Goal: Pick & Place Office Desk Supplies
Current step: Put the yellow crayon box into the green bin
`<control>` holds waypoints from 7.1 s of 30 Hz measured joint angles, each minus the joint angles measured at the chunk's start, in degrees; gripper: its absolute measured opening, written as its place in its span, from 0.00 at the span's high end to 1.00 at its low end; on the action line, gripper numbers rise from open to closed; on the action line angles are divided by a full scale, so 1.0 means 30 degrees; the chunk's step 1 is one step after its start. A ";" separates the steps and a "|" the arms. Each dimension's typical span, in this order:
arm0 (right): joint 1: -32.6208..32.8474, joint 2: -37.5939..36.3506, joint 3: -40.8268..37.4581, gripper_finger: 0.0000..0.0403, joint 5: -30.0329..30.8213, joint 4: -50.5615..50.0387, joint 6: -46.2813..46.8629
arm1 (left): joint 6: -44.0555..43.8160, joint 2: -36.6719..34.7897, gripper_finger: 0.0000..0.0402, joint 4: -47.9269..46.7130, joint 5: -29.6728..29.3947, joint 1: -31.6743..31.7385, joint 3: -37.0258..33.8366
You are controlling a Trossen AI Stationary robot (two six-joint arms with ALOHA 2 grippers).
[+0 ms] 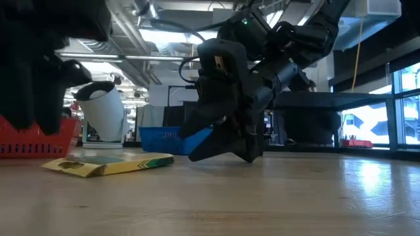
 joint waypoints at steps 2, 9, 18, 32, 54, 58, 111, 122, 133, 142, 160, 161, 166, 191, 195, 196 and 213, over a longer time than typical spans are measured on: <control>-0.0019 -0.0002 0.0000 0.44 0.0118 0.0016 0.0353 | -0.0500 0.0563 0.59 -0.0131 -0.0288 -0.0038 0.0000; -0.0002 -0.0022 0.0015 0.33 0.0919 0.0044 0.0428 | -0.1518 0.2664 0.53 0.0596 0.0982 0.0412 0.0080; 0.0104 -0.0029 0.0029 0.33 0.2381 0.0044 0.0225 | -0.3697 0.2856 0.50 0.2784 0.2176 0.1852 0.0022; 0.1380 -0.0036 0.0036 0.33 0.3242 0.0029 0.0296 | -1.1771 0.2888 0.58 0.5677 0.3078 0.3896 -0.1041; 0.1474 -0.0064 0.0071 0.33 0.3150 -0.0399 0.0268 | -1.7655 0.2968 0.99 0.5769 0.1967 0.4141 -0.1107; 0.1406 -0.0152 0.0134 0.34 0.0706 -0.1401 0.0352 | -1.7648 0.2976 0.99 0.5766 0.1803 0.4090 -0.1100; 0.1436 -0.0794 -0.0025 0.35 0.1518 -0.3064 -1.0012 | -1.5441 0.2509 1.00 1.0991 0.0976 0.4220 -0.1086; 0.3751 -0.1922 -0.0017 0.35 1.0244 -0.3795 -1.4293 | -1.4724 0.2517 1.00 1.1736 0.1413 0.5267 -0.1093; 0.4254 -0.1880 0.0007 0.35 1.4429 -0.3665 -1.5799 | -1.4420 0.2531 1.00 1.2754 0.1348 0.5630 -0.1107; 0.4634 -0.1880 0.0051 0.35 1.6170 -0.3770 -1.7705 | -1.4630 0.2531 1.00 1.2741 0.1251 0.5634 -0.1107; 0.4731 -0.1860 0.0053 0.37 1.4484 -0.2910 -1.7223 | -1.4611 0.2531 1.00 1.3419 0.1384 0.5867 -0.1100; 0.4731 -0.1768 0.0061 0.38 1.4363 -0.2751 -1.7271 | -1.4485 0.2531 1.00 1.3648 0.1391 0.5912 -0.1100; 0.4709 -0.1150 0.0066 0.52 1.4134 -0.2670 -1.7146 | -1.4228 0.2531 1.00 1.3876 0.1688 0.6108 -0.1086; 0.4855 -0.0883 0.0051 0.43 1.2007 -0.3817 -1.7599 | -1.0859 0.1265 1.00 0.1934 0.0012 0.8766 -0.1064; 0.4869 -0.0605 0.0080 0.39 1.2113 -0.3379 -2.0440 | -1.0420 0.1424 1.00 0.1440 0.0390 0.9043 -0.1071; 0.4869 -0.0564 0.0080 0.39 1.2156 -0.3288 -2.1240 | -1.0268 0.1424 0.99 0.1446 0.0597 0.9090 -0.1071; 0.4736 0.0868 0.0146 0.41 1.3985 -0.0715 -2.5962 | -0.7312 0.1438 1.00 0.3117 0.4455 0.9094 -0.1086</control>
